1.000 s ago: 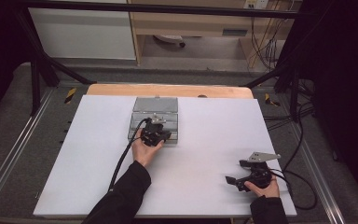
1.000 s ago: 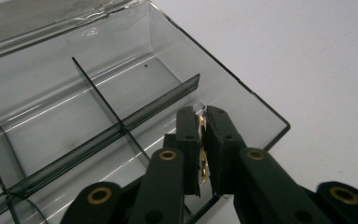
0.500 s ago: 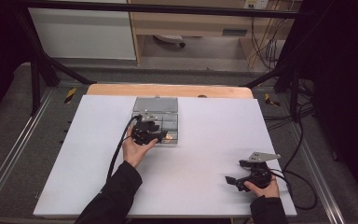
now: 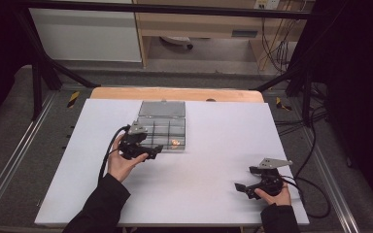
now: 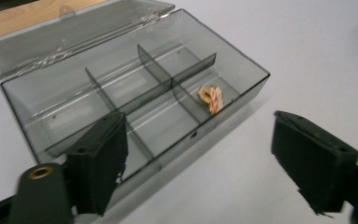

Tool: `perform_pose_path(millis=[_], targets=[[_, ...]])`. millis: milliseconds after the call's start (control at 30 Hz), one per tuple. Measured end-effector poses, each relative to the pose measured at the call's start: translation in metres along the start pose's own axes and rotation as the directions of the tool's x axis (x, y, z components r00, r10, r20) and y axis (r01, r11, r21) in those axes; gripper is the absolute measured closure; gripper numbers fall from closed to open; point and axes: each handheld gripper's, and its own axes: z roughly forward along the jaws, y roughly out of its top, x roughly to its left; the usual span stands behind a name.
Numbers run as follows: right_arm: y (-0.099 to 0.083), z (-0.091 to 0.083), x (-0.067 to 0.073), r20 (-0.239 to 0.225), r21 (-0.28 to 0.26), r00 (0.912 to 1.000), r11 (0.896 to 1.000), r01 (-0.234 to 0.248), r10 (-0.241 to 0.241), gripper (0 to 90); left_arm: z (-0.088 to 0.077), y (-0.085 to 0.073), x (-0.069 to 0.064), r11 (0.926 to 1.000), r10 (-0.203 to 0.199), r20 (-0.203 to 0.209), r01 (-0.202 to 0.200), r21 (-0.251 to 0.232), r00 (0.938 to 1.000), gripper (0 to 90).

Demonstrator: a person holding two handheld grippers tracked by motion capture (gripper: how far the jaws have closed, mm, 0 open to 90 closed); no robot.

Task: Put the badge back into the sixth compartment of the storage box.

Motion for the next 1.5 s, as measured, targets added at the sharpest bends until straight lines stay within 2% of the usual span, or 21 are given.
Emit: perform_pose_path(millis=[100, 233, 333, 567, 733, 833, 967, 1133, 1500], targets=[[0.0, 0.0, 0.0, 0.002, 0.001, 1.0, 1.0, -0.001, 0.001, 0.6, -0.009, -0.011, 0.002, 1.0, -0.007, -0.007, 0.007, 0.005, 1.0, 11.0], [0.0, 0.0, 0.0, 0.003, 0.0, 1.0, 1.0, -0.001, 0.001, 0.6, -0.021, -0.026, 0.005, 0.9999, -0.015, -0.012, 0.015, 0.005, 0.9998, 9.4], [0.0, 0.001, 0.0, 0.004, 0.001, 1.0, 1.0, -0.002, 0.002, 0.6, -0.03, -0.038, 0.007, 0.9999, -0.009, -0.017, 0.009, 0.01, 0.9998, 9.0], [0.0, 0.0, 0.0, 0.005, 0.001, 1.0, 1.0, -0.002, 0.002, 0.6, -0.045, -0.067, 0.013, 0.9996, -0.02, -0.032, 0.021, 0.017, 0.9993, 8.9], [0.0, 0.0, 0.0, 0.006, 0.003, 1.0, 1.0, -0.004, 0.004, 0.6, -0.056, -0.087, 0.017, 0.9998, -0.017, -0.043, 0.017, 0.002, 0.9989, 9.0], [0.0, 0.0, 0.0, 0.01, 0.003, 1.0, 1.0, 0.001, -0.001, 0.6, -0.063, -0.099, 0.02, 0.9993, -0.035, -0.04, 0.035, -0.014, 0.9986, 9.0], [0.0, 0.001, 0.0, 0.006, 0.007, 1.0, 1.0, -0.004, 0.004, 0.6, -0.068, -0.113, 0.024, 0.999, -0.043, -0.055, 0.043, -0.009, 0.9976, 8.9], [-0.001, 0.002, 0.001, 0.003, 0.015, 1.0, 1.0, -0.004, 0.004, 0.6, -0.071, -0.126, 0.03, 0.9974, -0.071, -0.058, 0.07, -0.017, 0.9958, 8.9], [-0.001, 0.001, 0.001, -0.001, 0.01, 1.0, 1.0, -0.003, 0.003, 0.6, -0.073, -0.135, 0.034, 0.9976, -0.069, -0.071, 0.069, -0.003, 0.9951, 8.9]])
